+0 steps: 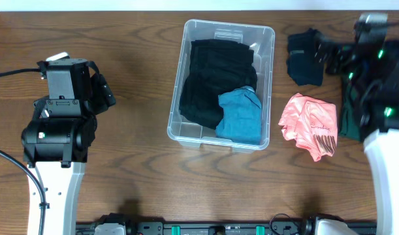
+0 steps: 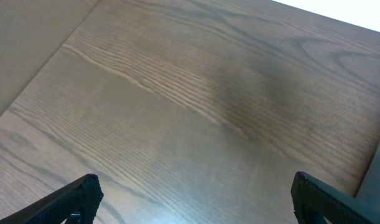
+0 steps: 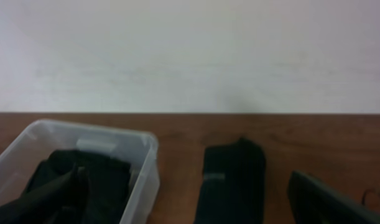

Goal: Pack container
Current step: 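Reach the right gripper past the pink shirt toward the green garment, then grasp the green garment at its right edge with the right gripper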

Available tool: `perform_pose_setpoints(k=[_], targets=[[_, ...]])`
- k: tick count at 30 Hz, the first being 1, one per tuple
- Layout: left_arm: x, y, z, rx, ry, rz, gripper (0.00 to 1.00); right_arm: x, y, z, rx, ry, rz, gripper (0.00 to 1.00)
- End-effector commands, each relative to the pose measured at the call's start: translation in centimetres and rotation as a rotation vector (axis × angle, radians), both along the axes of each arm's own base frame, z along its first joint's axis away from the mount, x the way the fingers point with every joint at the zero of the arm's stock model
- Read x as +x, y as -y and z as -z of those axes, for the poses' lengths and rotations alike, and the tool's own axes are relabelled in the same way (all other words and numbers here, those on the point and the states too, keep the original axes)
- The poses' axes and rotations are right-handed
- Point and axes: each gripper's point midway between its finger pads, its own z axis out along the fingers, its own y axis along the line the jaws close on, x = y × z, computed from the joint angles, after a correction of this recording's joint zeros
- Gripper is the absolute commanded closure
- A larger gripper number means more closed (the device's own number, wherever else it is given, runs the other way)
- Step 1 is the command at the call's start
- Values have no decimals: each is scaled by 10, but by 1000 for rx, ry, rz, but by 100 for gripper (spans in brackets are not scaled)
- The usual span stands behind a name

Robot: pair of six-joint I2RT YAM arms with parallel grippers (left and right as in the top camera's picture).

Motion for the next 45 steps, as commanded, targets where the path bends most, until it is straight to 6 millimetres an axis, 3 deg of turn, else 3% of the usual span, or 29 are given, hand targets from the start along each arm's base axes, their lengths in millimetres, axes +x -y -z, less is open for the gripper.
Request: perform_pose_setpoints(k=[1,5,9,13,16,25,30,35,45], targets=[[-1,-3,1,7,-6,-16,2,6,-11,4,35,-51,-95,1],[-1,-3,1,7,-5,-16,2,4,16,30,114,-155,1,1],[-1,-3,1,7,-6,-16,2,-4,78,49,272,-209,116,1],[-1,-3,1,7,-6,-16,2,-20,151,70,284,-218,203,1],[-1,-3,1,7,-6,-16,2,-36,208,102,282,-263,316,1],[-1,-3,1,7,-6,-16,2,-82,296,206,373,-438,509,1],[-1,-3,1,7,-5,-16,2,-92,293,241,523,-474,461,1],[-1,-3,1,7,-6,-16,2,-96,287,273,562,-541,445,1],[-1,-3,1,7,-6,-16,2,-104,285,312,586,-630,473,1]])
